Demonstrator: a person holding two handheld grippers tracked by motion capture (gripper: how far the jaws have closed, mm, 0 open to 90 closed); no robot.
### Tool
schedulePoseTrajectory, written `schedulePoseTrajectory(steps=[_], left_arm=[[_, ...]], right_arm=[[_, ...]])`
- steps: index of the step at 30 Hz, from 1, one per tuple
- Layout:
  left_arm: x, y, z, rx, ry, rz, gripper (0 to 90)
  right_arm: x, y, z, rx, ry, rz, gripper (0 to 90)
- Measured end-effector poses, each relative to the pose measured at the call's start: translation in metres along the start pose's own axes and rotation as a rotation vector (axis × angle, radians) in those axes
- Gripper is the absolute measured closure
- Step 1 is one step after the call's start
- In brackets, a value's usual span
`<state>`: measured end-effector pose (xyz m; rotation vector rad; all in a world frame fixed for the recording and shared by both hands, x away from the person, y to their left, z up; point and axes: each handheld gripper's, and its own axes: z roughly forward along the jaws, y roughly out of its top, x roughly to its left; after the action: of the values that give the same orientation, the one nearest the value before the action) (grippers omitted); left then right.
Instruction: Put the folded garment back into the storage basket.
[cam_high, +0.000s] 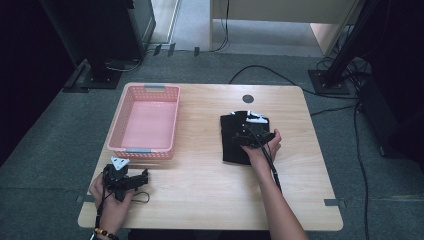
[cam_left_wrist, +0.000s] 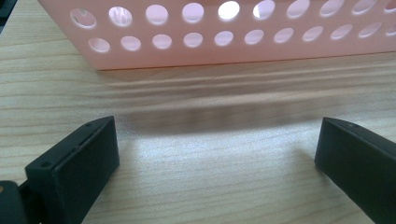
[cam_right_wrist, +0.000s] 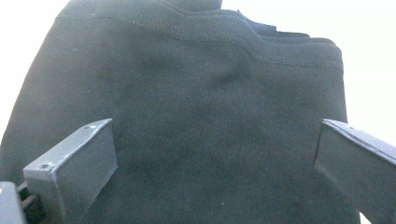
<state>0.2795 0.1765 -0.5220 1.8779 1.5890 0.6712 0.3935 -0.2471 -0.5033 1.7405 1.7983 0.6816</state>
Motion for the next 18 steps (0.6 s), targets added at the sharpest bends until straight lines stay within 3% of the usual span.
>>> schedulePoseTrajectory(steps=[5,9,10,12,18], left_arm=[[0.0,0.0,0.0,0.0,0.0,0.0,0.0],[0.0,0.0,0.0,0.0,0.0,0.0,0.0],[0.0,0.0,0.0,0.0,0.0,0.0,0.0],[0.0,0.0,0.0,0.0,0.0,0.0,0.0],[0.0,0.0,0.0,0.0,0.0,0.0,0.0]], right_arm=[[0.004,0.002,0.004,0.001,0.02,0.008,0.0],[0.009,0.0,0.012,-0.012,-0.016,-0.028,0.0],[0.009,-0.003,0.016,-0.003,-0.008,-0.022,0.0],[0.006,-0.009,0.02,-0.045,0.051,0.031,0.0],[0.006,-0.012,0.019,-0.064,0.05,0.029,0.5]])
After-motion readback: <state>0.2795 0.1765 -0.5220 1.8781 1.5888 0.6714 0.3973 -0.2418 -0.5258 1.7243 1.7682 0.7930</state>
